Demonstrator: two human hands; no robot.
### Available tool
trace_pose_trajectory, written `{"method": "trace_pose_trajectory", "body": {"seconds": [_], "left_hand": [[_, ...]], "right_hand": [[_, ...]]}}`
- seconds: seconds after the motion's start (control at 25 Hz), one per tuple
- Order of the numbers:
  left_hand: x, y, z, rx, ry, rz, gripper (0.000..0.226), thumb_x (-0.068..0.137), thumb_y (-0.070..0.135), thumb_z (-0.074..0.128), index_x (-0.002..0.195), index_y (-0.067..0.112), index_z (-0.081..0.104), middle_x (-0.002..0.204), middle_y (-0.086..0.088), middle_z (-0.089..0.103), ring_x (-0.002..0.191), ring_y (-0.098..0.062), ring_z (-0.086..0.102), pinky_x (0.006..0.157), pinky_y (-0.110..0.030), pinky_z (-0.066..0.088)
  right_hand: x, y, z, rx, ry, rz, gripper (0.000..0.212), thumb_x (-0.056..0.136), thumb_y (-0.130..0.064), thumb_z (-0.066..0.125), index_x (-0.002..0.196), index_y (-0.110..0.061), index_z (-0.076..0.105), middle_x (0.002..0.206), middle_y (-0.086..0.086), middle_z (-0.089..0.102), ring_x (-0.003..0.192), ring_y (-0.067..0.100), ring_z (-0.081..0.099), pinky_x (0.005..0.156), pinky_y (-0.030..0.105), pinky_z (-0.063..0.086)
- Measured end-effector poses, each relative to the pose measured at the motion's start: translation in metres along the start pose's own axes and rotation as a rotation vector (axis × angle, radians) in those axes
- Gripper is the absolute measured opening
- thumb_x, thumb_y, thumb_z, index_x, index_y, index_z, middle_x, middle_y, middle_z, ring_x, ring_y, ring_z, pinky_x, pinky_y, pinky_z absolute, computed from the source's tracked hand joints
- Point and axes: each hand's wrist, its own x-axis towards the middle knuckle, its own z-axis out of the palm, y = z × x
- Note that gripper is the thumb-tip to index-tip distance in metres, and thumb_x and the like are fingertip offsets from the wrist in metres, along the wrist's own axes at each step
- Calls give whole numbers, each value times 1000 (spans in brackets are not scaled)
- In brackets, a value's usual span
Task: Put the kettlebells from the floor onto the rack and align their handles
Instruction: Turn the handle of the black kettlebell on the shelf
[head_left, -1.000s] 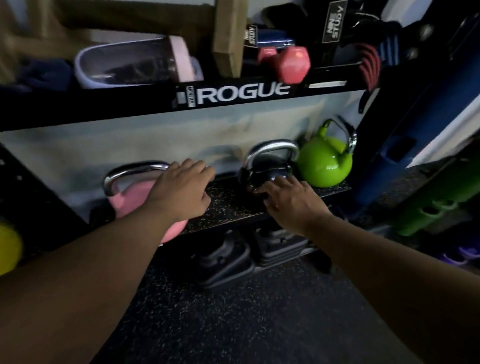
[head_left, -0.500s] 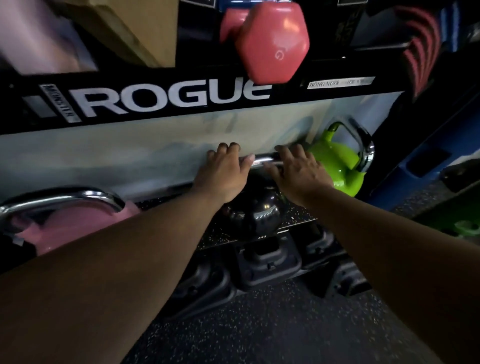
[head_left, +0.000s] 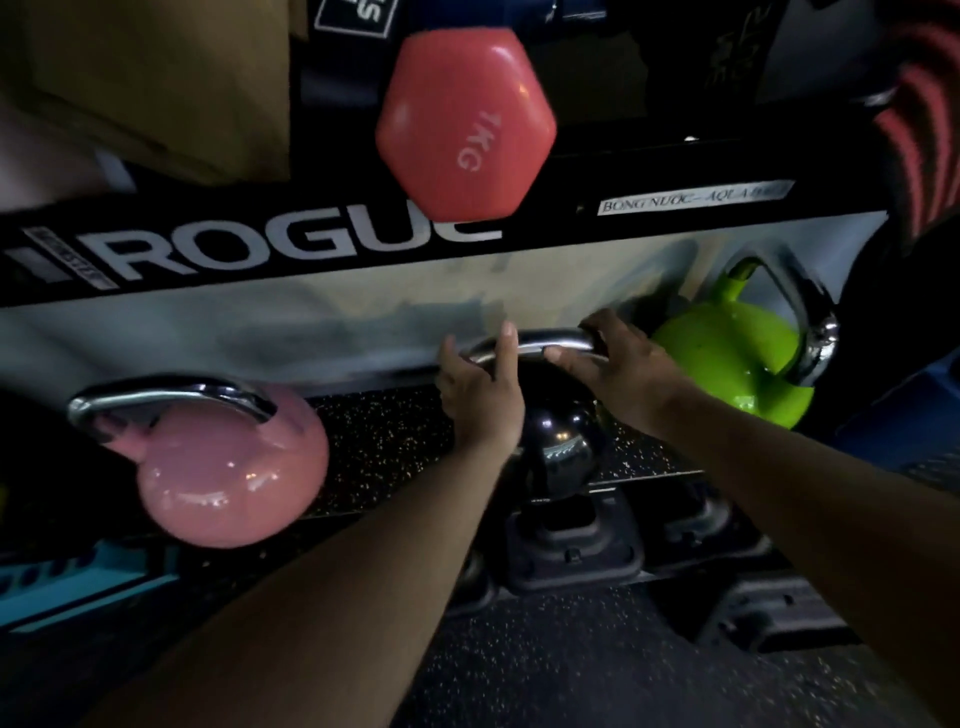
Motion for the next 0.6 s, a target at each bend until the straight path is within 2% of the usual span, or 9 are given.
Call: {"method": "trace_pose_trajectory", "body": {"seconds": [0.08, 0.12, 0.2, 0.28, 0.36, 0.4, 0.48, 0.56, 0.6], "left_hand": [[19, 14, 2, 57, -104, 47, 85, 93, 65, 43, 157, 18, 13, 156, -17, 30, 138, -36, 41, 108, -37, 37], [24, 23, 7, 69, -118, 49, 84, 95, 62, 44, 158, 17, 12, 154, -17, 34, 136, -34, 44, 101, -30, 37], [20, 30, 21, 48, -77, 25, 81, 97, 58, 43, 157, 13, 15, 154, -17, 35, 131, -32, 49, 90, -26, 36], [-1, 25, 34, 23, -41, 37, 76, 100, 55, 40, 158, 14, 14, 160, -16, 25, 135, -32, 46, 98, -28, 37], [-2, 22, 39, -2, -38, 56, 72, 101, 55, 34, 159, 21, 7, 165, -12, 17, 142, -32, 37, 112, -38, 33], [7, 22, 36, 4, -59, 56, 71, 101, 55, 32, 159, 23, 6, 165, -10, 19, 144, -31, 35, 114, -39, 32], [22, 28, 26, 21, -161, 70, 66, 103, 52, 31, 159, 22, 12, 159, -9, 35, 141, -27, 40, 108, -30, 31], [23, 31, 21, -5, -241, 88, 59, 103, 50, 33, 155, 22, 26, 142, 0, 51, 131, -18, 47, 100, -24, 32], [18, 28, 20, -32, -256, 97, 55, 104, 48, 33, 153, 23, 31, 132, 5, 52, 124, -13, 49, 96, -22, 32]], "right_hand": [[-9, 6, 1, 31, 81, 20, 59, 85, -66, 52, 122, -21, 53, 119, 14, 62, 108, 33, 59, 85, 34, 45], [-15, 9, 1, 37, 115, 27, 55, 86, -63, 53, 120, -21, 53, 116, 14, 62, 106, 33, 60, 82, 32, 43], [-21, 19, 2, 115, 90, 86, 48, 86, -62, 55, 115, -24, 56, 110, 9, 63, 102, 30, 60, 81, 29, 42], [-21, 20, -1, 350, -7, 158, 42, 84, -63, 58, 112, -32, 58, 106, 0, 68, 101, 21, 64, 85, 31, 48], [-21, 16, 3, 547, -8, 185, 39, 87, -61, 54, 120, -41, 57, 106, -5, 68, 103, 19, 64, 88, 32, 49], [-23, 12, 11, 592, 18, 174, 38, 91, -59, 49, 126, -45, 55, 108, -5, 65, 104, 19, 62, 89, 33, 48], [-32, 5, 27, 634, 38, 162, 39, 97, -54, 39, 135, -50, 46, 106, -3, 58, 96, 16, 55, 85, 34, 45], [-38, 0, 34, 663, 30, 168, 38, 99, -54, 35, 136, -53, 43, 97, 0, 61, 84, 14, 58, 79, 36, 46], [-37, -1, 34, 688, 29, 168, 38, 98, -56, 34, 135, -55, 43, 91, 4, 65, 81, 16, 62, 78, 38, 49]]}}
